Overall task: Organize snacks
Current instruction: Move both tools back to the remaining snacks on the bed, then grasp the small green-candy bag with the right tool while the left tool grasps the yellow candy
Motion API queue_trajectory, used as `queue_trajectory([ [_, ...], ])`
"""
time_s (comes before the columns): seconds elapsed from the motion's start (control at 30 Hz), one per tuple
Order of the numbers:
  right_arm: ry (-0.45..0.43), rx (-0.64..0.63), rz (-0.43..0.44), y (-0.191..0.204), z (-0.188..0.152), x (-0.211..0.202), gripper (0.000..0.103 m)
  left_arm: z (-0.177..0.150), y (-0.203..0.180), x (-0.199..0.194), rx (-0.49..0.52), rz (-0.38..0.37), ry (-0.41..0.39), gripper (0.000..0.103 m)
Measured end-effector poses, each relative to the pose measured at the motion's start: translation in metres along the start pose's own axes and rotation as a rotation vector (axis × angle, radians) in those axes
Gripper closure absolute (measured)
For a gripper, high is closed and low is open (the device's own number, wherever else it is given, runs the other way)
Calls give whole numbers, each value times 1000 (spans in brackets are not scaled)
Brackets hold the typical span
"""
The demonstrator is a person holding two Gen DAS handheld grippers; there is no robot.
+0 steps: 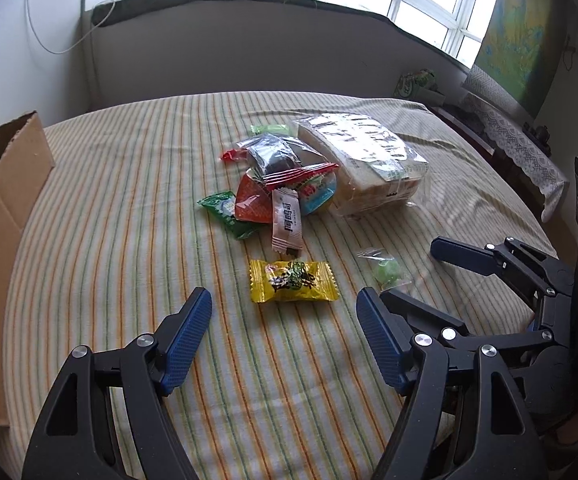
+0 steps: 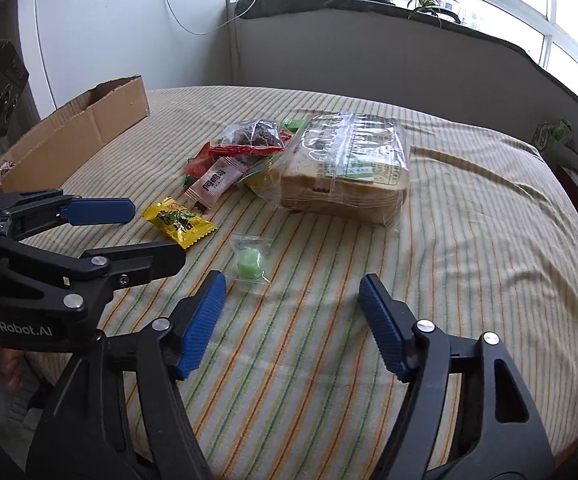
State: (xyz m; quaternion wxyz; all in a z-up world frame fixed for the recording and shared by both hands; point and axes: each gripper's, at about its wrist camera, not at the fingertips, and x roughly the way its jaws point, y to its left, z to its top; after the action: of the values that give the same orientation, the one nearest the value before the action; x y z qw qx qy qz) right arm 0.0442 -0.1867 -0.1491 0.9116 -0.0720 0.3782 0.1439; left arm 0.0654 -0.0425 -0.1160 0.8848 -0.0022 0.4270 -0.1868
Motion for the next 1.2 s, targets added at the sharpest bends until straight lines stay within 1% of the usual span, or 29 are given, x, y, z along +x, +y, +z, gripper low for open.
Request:
queue_trajectory([
  [0.1,4,-24,4,3,6,8,32,4,1,3,5,-1,-2,28],
  [0.2,7,-42,15,5,10,12,38,5,1,4,9,-2,-5,28],
  [0.3,1,-61,29,8,9,10,51,5,-1,3,18,-5,-9,28],
  [0.37,-6,-76,28,11,7,8,65,4,-3,4,26,-6,-11,28],
  [0.43,-13,-84,27,12,5,7,70,5,-7,5,35,-7,-13,29],
  [0.47,-16,-82,29,11,4,5,71,4,-7,5,38,-8,-14,30],
  [0.57,-25,-69,43,8,-1,2,73,4,-10,7,55,7,-18,42],
  [0.6,-29,-65,47,6,-2,0,73,5,-11,8,62,15,-18,47],
  [0.67,-39,-45,57,-1,-5,-3,74,5,-14,11,81,29,-23,52],
  [0.7,-44,-34,60,-5,-6,-5,74,4,-13,10,82,27,-27,57],
  [0.77,-52,-14,59,-12,-9,-8,74,4,-10,9,77,20,-34,62],
  [0.8,-55,-1,63,-16,-10,-9,74,4,-8,8,71,14,-36,67],
  [0.9,-69,27,68,-23,-12,-13,74,3,-6,7,69,7,-35,71],
  [1.03,-82,52,74,-30,-14,-16,74,2,-10,5,92,12,-35,73],
  [1.2,-107,79,78,-34,-13,-23,74,-1,-7,0,57,-16,-49,73],
])
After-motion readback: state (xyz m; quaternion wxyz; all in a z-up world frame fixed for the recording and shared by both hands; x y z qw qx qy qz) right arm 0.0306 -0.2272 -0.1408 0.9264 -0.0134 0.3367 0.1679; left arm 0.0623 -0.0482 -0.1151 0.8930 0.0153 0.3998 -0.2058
